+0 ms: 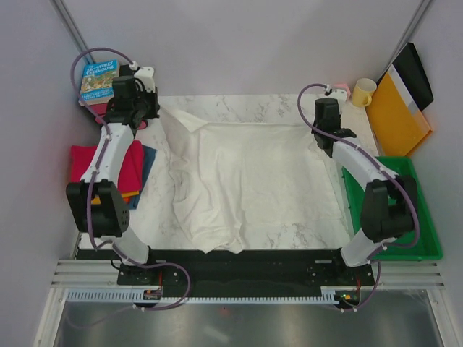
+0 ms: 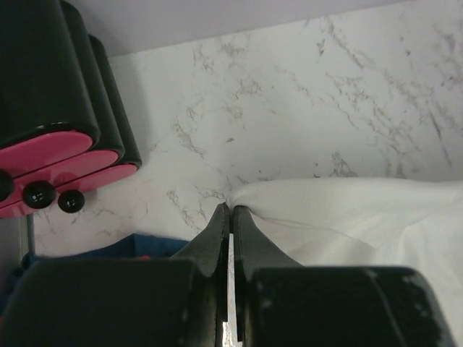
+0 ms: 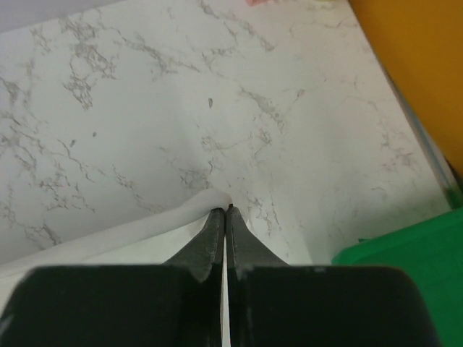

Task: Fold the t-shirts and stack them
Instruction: Flatten out the tshirt, then fold the flattened tshirt in 1/3 of the way

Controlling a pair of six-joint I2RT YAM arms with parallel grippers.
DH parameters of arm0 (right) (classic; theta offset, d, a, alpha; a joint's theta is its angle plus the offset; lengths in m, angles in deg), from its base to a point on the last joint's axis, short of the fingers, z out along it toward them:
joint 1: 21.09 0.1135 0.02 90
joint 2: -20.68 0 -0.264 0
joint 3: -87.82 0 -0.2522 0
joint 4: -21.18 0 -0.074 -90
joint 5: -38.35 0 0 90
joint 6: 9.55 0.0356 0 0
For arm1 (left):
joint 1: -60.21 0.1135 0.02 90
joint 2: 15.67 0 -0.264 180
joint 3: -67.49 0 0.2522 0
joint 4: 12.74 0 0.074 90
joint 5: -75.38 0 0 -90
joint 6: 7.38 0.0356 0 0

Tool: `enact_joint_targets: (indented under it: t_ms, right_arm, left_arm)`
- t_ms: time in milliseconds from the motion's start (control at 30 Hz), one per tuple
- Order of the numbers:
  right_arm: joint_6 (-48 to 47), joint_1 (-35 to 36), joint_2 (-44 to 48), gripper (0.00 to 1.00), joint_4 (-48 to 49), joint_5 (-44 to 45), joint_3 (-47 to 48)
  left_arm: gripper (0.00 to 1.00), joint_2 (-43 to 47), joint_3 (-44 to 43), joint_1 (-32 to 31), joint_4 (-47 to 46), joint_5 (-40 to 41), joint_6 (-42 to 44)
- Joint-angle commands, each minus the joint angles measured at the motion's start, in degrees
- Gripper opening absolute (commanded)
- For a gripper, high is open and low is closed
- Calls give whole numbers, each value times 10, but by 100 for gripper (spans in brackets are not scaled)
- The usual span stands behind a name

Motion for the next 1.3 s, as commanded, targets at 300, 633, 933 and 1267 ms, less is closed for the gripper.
enact_joint_targets:
  t_ms: [300, 633, 933, 1267]
  right_arm:
    - [15, -35, -286, 0, 26, -11, 254]
    - [39, -63, -388, 0, 3, -22, 375]
    - [51, -66, -415, 0, 1, -40, 400]
    - [55, -67, -436, 0, -6, -47, 429]
  left_arm:
    - [2, -288, -281, -52, -64, 75, 55]
    - [2, -435, -495, -91, -30, 119, 99]
    - [2, -459, -501, -100, -41, 139, 107]
    - [2, -453, -484, -101, -53, 161, 96]
